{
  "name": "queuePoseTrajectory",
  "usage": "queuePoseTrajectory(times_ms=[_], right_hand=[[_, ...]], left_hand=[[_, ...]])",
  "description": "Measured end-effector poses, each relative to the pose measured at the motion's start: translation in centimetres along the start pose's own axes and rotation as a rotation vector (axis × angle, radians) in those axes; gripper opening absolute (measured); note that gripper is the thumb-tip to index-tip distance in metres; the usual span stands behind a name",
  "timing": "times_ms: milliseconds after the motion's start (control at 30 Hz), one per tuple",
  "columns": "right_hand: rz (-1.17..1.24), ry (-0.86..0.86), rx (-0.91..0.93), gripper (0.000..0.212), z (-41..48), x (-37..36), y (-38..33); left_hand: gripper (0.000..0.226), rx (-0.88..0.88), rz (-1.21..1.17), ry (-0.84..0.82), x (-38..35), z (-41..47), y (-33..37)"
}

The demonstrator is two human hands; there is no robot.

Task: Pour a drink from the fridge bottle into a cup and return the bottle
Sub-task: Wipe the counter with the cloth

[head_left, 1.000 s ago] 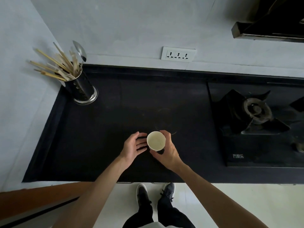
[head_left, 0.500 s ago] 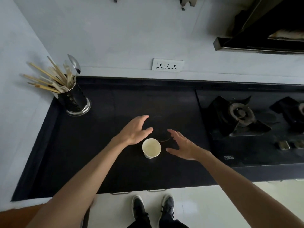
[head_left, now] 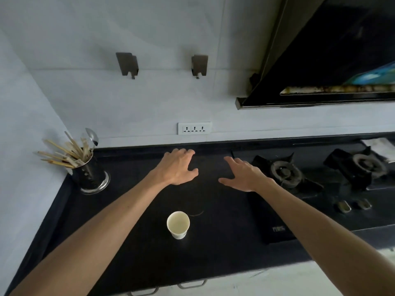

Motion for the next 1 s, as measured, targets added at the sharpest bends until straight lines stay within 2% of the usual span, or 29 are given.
queuePoseTrajectory(times_ms=[267,500,1000], right_hand=[[0.006,0.106,-0.034,0.087,-6.4,3.3,6.1],[0.083,0.150,-0.137,0.084,-14.8,3.9,15.1],[0.042,0.236,-0.526,0.085,-34.2,4.8,33.2]], left_hand=[[0.071,-0.048,0.074,-0.028,1.2,1.2,7.6],[0.071,-0.153,0.089,-0.055,-0.3,2.0,18.0],[0.076,-0.467,0.110,-0.030,-2.4,4.3,44.5]])
Point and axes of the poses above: each hand's wrist, its own z-axis towards the middle knuckle, its own x-axis out of the back of the hand, y = z × x, the point moved 3 cm from there along z, towards the middle knuckle, and after that the axes turned 6 degrees about -x, right-handed, at the moved point
